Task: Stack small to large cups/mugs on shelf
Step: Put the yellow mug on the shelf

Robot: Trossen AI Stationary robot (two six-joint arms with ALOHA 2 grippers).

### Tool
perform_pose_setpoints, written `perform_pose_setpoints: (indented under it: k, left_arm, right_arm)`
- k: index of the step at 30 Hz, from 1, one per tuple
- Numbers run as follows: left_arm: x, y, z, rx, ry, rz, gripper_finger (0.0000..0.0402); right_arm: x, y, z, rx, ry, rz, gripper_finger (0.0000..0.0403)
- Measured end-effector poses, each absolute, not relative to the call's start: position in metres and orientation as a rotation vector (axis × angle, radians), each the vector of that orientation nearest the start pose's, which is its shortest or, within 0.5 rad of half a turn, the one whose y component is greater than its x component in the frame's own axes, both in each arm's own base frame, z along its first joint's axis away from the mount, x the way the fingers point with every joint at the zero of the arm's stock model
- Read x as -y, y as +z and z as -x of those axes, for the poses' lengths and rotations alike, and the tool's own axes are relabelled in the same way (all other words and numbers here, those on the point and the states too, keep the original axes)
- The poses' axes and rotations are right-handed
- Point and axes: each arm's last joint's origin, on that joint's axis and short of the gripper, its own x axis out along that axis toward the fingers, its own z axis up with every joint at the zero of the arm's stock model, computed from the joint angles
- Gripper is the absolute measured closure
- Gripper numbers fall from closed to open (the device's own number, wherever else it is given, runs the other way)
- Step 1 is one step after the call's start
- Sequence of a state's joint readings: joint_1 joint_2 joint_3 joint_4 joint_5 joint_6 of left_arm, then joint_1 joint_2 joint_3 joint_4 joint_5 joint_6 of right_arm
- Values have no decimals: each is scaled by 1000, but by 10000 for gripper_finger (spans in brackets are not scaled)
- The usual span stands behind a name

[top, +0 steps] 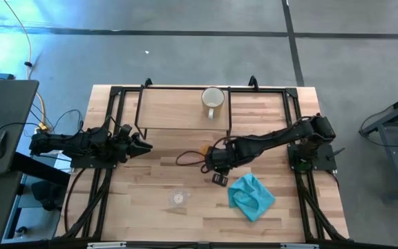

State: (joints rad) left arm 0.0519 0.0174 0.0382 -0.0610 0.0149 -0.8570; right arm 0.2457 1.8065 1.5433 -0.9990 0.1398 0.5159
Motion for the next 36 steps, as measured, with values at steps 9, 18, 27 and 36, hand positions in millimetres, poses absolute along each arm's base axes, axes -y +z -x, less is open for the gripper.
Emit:
perform_pose_setpoints:
  k: [9,18,27,36]
  left_arm:
    - [-5,169,-96,-23,51,858,247]
    - [-4,169,-96,-24,48,839,247]
    - [-4,169,-96,-25,47,817,247]
    - [-4,169,-96,-24,48,817,247]
  right_arm:
    - [-83,246,-346,-1280,-273,-102,304]
    - [-82,228,-340,-1320,-269,-77,304]
    - [-76,230,-343,-1303,-251,-47,304]
    - [-56,231,-349,-1283,-284,-72,304]
